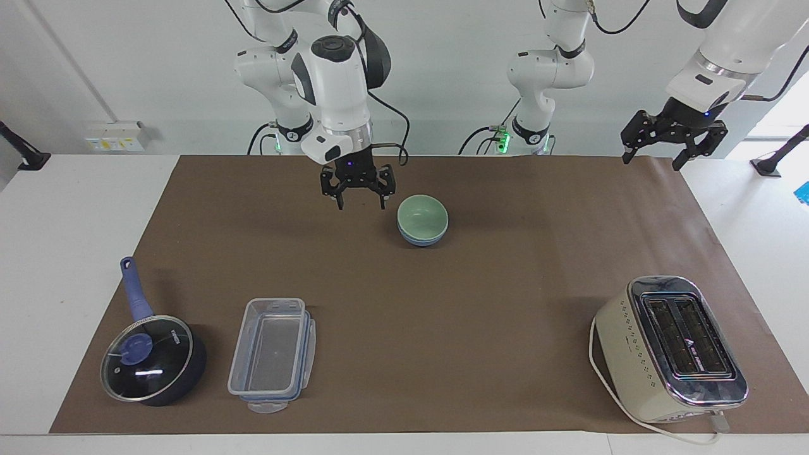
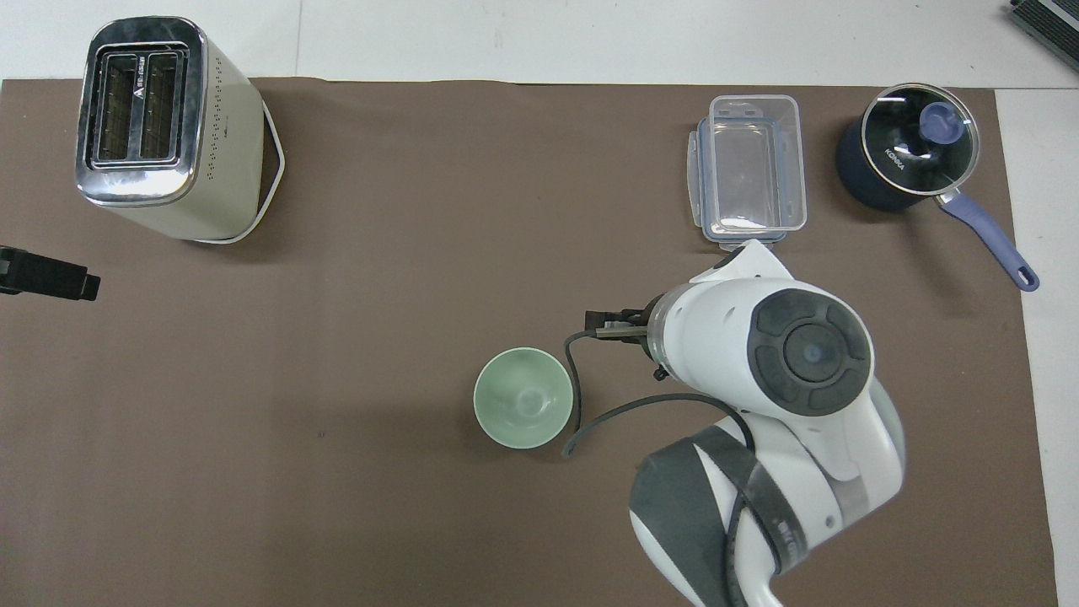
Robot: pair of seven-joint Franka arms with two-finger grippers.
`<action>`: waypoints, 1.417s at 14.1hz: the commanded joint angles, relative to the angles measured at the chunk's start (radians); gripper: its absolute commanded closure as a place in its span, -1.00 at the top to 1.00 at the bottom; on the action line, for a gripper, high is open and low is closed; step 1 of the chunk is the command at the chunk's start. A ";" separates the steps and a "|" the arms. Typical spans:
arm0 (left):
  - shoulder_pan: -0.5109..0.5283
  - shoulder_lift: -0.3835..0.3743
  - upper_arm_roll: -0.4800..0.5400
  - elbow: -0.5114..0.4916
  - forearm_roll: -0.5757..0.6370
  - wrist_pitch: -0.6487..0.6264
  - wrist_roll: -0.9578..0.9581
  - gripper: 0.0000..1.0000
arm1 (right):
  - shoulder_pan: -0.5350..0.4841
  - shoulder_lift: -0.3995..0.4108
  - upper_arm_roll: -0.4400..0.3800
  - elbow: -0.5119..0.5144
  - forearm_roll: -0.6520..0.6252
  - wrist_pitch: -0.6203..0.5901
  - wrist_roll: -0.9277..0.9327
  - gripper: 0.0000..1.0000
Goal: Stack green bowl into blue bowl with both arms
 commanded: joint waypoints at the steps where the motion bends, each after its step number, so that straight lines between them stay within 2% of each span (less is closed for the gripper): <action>1: 0.000 0.001 -0.003 0.009 0.011 -0.015 -0.005 1.00 | -0.031 -0.011 0.009 0.077 -0.017 -0.068 0.020 1.00; 7: 0.000 0.001 -0.001 0.009 0.011 -0.017 -0.005 1.00 | -0.092 -0.028 0.007 0.179 -0.006 -0.160 0.019 1.00; 12: 0.007 0.001 -0.001 0.008 0.011 0.000 -0.004 1.00 | -0.201 -0.086 0.001 0.226 0.000 -0.232 0.011 1.00; 14: 0.006 0.001 -0.001 0.008 0.011 -0.001 -0.005 1.00 | -0.214 -0.106 -0.044 0.226 0.001 -0.258 0.008 1.00; 17: 0.004 0.001 -0.001 0.008 0.011 -0.001 -0.005 1.00 | -0.214 -0.133 -0.158 0.225 0.006 -0.316 -0.016 1.00; 20: 0.006 0.001 -0.001 0.008 0.011 -0.004 -0.005 1.00 | -0.214 -0.141 -0.247 0.225 0.006 -0.395 -0.160 1.00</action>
